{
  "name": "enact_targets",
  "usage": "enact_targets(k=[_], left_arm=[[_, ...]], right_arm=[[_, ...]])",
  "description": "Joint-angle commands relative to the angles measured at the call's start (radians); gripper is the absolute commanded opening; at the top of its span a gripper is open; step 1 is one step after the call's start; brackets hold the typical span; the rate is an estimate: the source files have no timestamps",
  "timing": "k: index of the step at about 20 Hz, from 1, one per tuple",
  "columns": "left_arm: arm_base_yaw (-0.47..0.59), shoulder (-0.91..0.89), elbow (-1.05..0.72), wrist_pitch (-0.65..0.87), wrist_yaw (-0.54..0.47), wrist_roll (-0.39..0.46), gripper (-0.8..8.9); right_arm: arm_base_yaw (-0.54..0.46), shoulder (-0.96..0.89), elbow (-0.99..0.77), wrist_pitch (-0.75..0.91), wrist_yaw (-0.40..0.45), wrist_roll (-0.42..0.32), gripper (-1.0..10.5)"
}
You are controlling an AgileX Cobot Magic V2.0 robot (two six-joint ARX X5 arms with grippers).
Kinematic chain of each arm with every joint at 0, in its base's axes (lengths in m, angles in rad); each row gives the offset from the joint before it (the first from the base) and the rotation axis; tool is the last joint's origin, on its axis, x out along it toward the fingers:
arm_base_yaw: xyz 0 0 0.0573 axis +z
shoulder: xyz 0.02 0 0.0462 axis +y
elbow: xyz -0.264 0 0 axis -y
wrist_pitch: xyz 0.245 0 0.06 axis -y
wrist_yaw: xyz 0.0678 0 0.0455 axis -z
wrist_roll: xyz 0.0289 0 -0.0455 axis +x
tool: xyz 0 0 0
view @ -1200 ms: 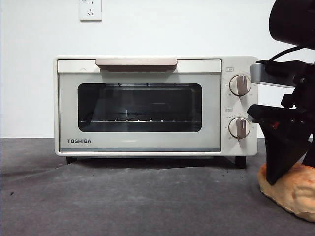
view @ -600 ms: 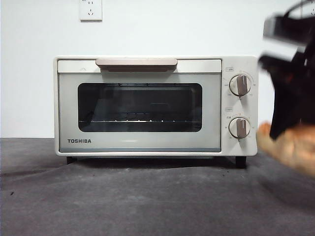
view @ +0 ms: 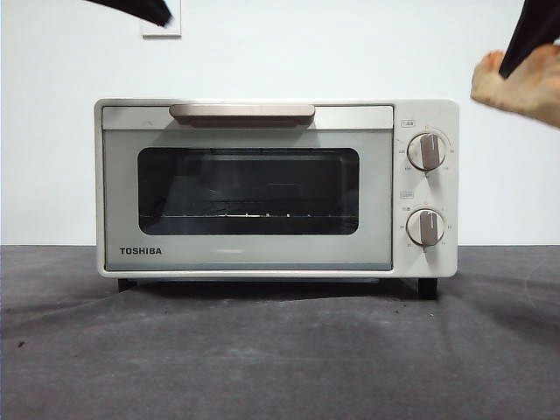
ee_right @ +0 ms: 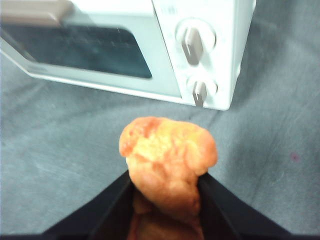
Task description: The left arm flap open the oven, the right arm pick bread and place it into oven, the left arm flap close the oven
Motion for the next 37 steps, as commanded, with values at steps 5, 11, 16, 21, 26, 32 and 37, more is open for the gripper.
enact_targets(k=[5,11,16,21,26,32,37], left_arm=[[-0.061,0.194,0.111,0.043,-0.055,0.08,0.18],[-0.1,0.272,0.112,0.059,-0.113,0.124,0.18],[-0.114,0.305,0.112,0.094,-0.14,0.129,0.18],[-0.141,0.334,0.112,0.023,-0.14,0.135,0.17],[-0.21,0.337,0.112,-0.122,-0.127,0.131,0.16],[-0.283,0.337,0.112,-0.301,-0.127,0.116,0.17],[-0.308,0.337,0.112,-0.38,-0.127,0.116,0.16]], right_arm=[[0.008,-0.032,0.054,-0.005,0.0,-0.011,1.7],[0.008,-0.038,0.054,-0.004,0.0,-0.024,1.7],[0.008,-0.038,0.054,-0.004,0.0,-0.025,1.7],[0.008,-0.038,0.054,0.003,0.0,-0.027,1.7],[0.008,-0.038,0.054,0.009,0.0,-0.031,1.7],[0.008,-0.038,0.054,0.009,0.0,-0.031,1.7],[0.008,-0.037,0.054,0.009,0.0,-0.032,1.7]])
